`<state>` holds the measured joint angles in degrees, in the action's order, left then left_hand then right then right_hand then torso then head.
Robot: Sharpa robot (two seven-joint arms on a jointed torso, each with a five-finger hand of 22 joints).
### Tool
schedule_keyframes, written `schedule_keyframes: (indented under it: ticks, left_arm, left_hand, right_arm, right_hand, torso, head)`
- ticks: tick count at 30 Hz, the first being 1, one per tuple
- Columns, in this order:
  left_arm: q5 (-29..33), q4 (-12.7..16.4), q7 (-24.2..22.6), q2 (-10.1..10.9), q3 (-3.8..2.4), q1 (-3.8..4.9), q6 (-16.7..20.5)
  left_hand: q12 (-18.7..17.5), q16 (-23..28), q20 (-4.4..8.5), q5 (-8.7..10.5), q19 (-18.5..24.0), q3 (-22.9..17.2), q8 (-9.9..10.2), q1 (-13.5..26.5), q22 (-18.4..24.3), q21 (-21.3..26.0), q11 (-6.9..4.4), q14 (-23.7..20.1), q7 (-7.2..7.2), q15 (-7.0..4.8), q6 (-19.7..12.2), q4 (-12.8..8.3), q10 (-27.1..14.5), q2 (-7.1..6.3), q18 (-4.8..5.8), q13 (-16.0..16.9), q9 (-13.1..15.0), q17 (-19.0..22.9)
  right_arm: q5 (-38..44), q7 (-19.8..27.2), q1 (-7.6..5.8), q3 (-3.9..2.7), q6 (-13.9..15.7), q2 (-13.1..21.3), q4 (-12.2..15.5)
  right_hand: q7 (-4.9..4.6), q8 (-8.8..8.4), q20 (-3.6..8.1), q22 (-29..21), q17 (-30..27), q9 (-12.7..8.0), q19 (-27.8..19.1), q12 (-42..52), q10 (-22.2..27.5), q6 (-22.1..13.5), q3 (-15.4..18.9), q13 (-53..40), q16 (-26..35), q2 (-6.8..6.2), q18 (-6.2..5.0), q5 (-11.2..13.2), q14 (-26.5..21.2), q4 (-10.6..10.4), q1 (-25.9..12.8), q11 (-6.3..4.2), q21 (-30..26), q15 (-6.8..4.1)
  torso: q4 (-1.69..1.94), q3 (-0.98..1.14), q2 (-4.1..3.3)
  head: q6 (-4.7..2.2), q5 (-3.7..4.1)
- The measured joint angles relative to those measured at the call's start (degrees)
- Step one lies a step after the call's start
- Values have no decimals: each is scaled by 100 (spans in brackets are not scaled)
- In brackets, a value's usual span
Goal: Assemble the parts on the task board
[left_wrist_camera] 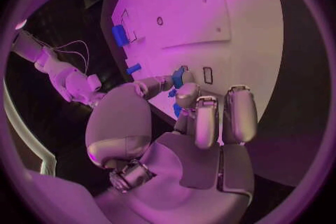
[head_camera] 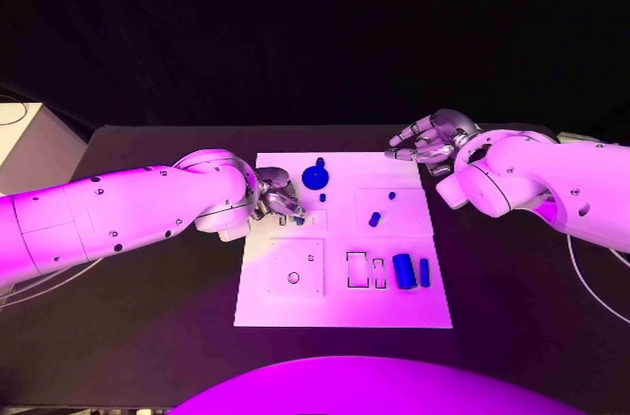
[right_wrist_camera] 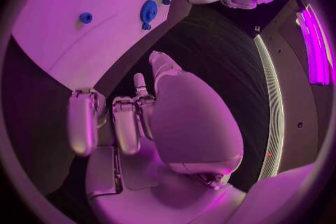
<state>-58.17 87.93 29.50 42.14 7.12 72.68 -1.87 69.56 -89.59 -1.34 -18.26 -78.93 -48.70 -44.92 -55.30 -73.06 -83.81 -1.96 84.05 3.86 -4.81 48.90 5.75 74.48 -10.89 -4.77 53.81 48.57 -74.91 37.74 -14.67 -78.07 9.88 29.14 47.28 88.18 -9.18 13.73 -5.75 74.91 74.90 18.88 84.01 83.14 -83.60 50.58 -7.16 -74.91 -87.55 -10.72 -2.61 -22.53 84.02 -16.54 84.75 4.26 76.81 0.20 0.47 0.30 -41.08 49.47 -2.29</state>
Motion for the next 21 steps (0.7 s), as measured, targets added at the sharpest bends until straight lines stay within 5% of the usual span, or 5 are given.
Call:
schedule_keyframes:
  ticks: [21]
  left_arm:
    - [-172,55,6,-1,2,-19,3]
  left_hand:
    - [0,0,1,-15,-1,0,0,-1,-6,0,-7,0,-10,1,28,0,9,1,0,3,106,0]
  right_arm:
    - [-1,2,7,1,-12,5,0]
  right_hand:
    - [0,0,0,-1,0,0,0,0,0,0,-6,1,0,0,0,0,0,-6,0,0,1,0]
  torso:
    - [2,-1,-3]
  head:
    - [44,-3]
